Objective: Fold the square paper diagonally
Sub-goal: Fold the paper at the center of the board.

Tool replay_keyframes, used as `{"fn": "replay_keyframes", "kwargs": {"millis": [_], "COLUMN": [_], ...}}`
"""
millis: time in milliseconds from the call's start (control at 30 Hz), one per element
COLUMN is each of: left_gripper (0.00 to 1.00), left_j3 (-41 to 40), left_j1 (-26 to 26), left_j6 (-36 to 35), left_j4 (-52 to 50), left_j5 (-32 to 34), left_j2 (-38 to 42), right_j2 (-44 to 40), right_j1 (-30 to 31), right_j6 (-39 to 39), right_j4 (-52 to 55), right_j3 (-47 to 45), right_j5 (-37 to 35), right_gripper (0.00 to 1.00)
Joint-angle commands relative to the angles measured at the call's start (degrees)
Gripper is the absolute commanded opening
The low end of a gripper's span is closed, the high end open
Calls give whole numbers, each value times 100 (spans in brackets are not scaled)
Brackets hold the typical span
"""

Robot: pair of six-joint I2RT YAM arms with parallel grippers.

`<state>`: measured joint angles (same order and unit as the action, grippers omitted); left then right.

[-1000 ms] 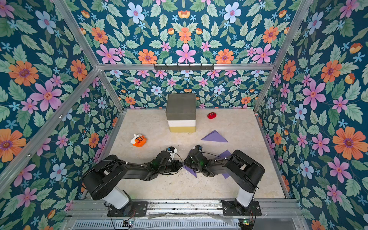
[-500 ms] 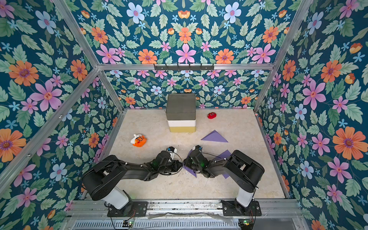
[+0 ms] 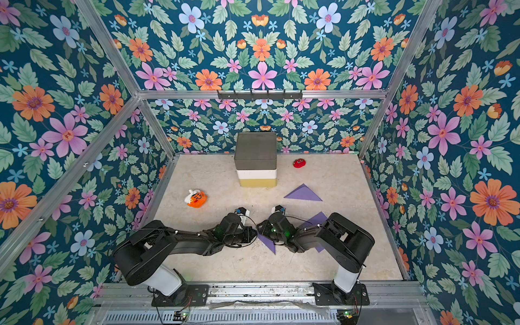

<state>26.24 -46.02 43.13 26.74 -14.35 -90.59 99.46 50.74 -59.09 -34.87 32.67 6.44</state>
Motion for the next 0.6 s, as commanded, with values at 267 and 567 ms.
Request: {"fn": "replay_keyframes", "kwargs": {"millis": [267, 567], "left_gripper": [0, 13], "left_j3": [-277, -20], "left_j1": [5, 5], "left_j6": [579, 757], "left_j4": [-522, -265], "left_j5": [741, 550], "left_j2": [712, 623], "right_j2": [92, 91], "right_j1": [6, 6], "right_j6": [-48, -68], "right_j4": [618, 525], "right_j3": [-120, -181], "right_j5": [16, 43], "right_gripper": [36, 36]}}
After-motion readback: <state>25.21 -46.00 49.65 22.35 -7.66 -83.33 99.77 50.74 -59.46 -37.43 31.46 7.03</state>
